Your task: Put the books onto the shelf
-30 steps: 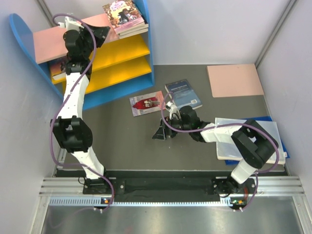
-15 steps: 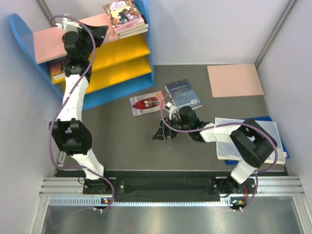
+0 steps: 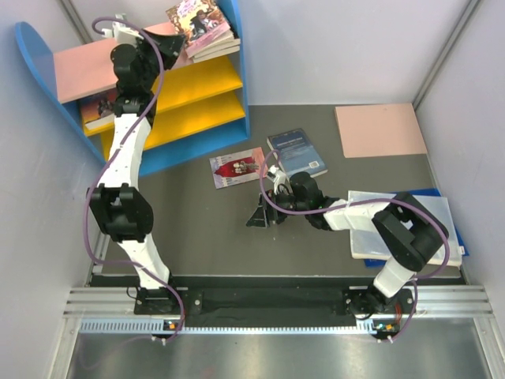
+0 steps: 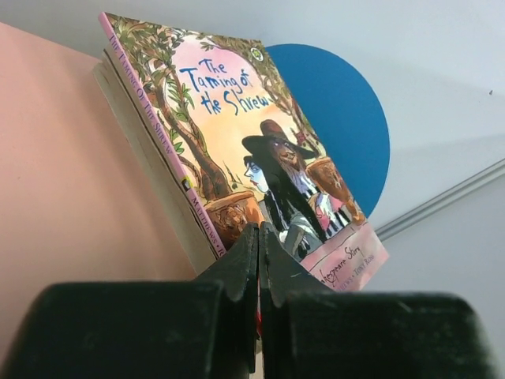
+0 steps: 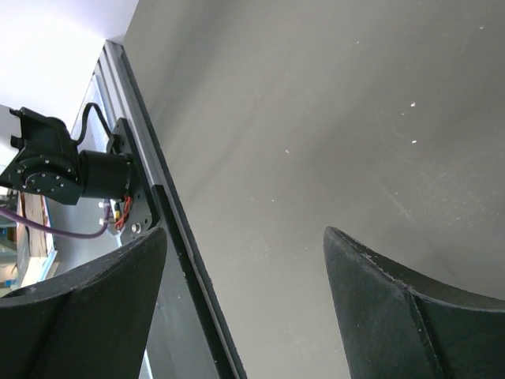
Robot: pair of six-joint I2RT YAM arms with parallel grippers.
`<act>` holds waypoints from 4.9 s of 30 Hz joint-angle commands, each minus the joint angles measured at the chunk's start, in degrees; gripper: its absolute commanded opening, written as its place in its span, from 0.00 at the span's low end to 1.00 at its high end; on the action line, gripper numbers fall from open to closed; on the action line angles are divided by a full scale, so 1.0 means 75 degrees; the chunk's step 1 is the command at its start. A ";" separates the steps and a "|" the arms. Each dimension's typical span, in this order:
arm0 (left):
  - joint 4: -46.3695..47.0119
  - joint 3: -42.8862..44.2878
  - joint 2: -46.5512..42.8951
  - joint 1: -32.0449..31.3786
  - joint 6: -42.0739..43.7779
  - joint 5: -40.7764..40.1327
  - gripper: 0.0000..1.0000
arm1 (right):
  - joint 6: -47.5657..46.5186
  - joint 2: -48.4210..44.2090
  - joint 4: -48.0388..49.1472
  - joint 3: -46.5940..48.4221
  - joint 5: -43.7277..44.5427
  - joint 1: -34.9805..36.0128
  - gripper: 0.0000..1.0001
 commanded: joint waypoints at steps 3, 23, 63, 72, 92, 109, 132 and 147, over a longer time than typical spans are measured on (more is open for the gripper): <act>0.0476 0.0403 0.0252 -0.0022 -0.0171 0.0125 0.00 | -0.0025 0.0047 0.0458 0.0251 -0.0137 0.0073 0.80; -0.1057 -0.0347 -0.1095 -0.0010 0.1866 -0.1654 0.00 | 0.0010 0.0188 0.0505 0.0298 -0.0278 0.0073 0.81; -0.2922 0.3133 0.0990 -0.1358 0.6309 -0.5372 0.00 | 0.0045 0.0223 0.0540 0.0298 -0.0348 0.0073 0.82; -0.2313 0.3098 0.1237 -0.1475 0.6216 -0.5336 0.00 | 0.0069 0.0235 0.0517 0.0310 -0.0324 0.0084 0.82; -0.1890 0.2993 0.1460 -0.1440 0.6133 -0.5031 0.00 | 0.0104 0.0282 0.0517 0.0333 -0.0336 0.0073 0.83; -0.2080 0.0230 -0.0272 -0.1030 0.5583 -0.5792 0.00 | -0.0001 -0.0174 0.0400 0.0169 -0.0056 0.0073 0.83; -0.2664 -0.5350 -0.4249 -0.2294 0.4117 -0.1891 0.00 | -0.1431 -0.1066 -0.3655 0.1670 0.2383 -0.2117 0.84; -0.0990 -0.5529 -0.1039 -0.3501 0.2712 0.0113 0.00 | -0.2321 0.0397 -0.4521 0.3589 0.2394 -0.3853 0.54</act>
